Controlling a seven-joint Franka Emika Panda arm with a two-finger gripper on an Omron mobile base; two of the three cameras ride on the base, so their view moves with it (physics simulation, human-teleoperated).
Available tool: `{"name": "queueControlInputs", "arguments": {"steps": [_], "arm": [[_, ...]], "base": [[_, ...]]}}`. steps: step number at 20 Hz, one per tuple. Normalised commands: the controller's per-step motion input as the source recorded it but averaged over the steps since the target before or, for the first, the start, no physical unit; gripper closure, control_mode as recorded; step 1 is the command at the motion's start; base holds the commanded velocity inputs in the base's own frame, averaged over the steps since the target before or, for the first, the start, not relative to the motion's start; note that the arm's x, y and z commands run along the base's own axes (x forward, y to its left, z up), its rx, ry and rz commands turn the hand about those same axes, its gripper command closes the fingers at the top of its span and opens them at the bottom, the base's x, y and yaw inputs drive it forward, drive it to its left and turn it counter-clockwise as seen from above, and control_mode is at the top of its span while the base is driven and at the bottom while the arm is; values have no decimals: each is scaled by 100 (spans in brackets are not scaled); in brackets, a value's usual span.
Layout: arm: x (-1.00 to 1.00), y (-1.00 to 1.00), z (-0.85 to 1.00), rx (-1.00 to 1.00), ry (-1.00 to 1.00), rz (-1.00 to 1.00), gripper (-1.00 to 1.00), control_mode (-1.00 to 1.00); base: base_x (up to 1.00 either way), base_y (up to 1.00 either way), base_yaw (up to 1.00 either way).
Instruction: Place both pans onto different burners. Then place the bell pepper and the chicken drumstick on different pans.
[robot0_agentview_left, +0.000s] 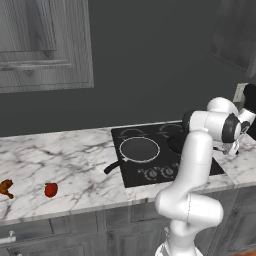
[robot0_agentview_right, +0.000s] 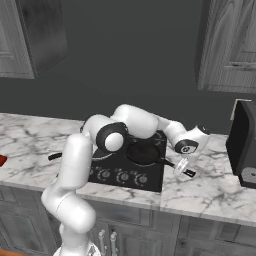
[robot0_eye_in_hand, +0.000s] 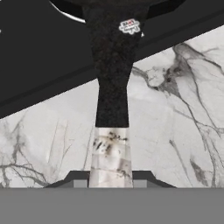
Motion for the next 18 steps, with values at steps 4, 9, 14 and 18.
{"name": "queueControlInputs", "arguments": {"steps": [4, 9, 14, 18], "arm": [[0, 0, 0, 0, 0, 0, -100, -100], [0, 0, 0, 0, 0, 0, -100, -100], [0, 0, 12, 0, 0, 0, -100, -100], [0, 26, 61, -2, 0, -5, -100, -100]], "base": [[0, 0, 0], [0, 0, 0], [0, 0, 0], [0, 0, 0]]}}
